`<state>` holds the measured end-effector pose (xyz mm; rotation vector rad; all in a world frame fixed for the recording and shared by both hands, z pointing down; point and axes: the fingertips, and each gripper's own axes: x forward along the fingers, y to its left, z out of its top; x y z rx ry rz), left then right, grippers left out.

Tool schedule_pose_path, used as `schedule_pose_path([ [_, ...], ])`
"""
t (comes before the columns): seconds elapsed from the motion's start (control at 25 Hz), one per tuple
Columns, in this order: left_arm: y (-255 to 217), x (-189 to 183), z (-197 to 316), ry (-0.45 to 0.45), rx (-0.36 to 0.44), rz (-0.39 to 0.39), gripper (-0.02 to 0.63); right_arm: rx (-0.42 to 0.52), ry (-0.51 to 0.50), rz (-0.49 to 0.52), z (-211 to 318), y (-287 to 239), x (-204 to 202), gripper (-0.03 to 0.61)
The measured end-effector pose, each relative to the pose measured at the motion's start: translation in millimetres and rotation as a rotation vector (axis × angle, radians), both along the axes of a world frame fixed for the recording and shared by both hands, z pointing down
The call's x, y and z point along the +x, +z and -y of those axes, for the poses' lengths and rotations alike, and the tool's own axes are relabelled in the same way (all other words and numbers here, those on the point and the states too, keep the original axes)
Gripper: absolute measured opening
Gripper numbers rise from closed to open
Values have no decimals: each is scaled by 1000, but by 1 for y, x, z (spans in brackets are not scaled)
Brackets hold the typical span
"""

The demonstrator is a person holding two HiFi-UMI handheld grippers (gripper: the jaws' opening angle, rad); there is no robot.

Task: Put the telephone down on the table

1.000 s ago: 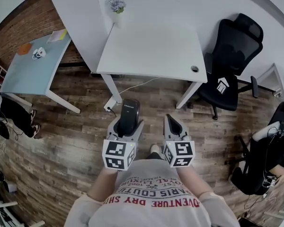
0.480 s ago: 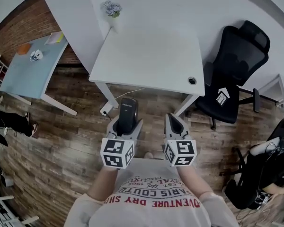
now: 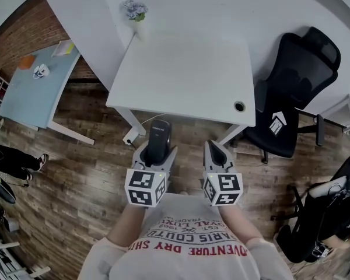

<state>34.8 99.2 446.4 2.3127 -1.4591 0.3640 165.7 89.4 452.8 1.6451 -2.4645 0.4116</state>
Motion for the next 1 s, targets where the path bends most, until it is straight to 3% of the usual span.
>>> schedule_pose_path([
  [0.44, 6, -27, 125, 54, -9, -27, 302, -10, 62, -30, 111, 4, -24, 17],
  [1.0, 22, -98, 308, 116, -58, -30, 302, -33, 153, -75, 275, 6, -88, 17],
])
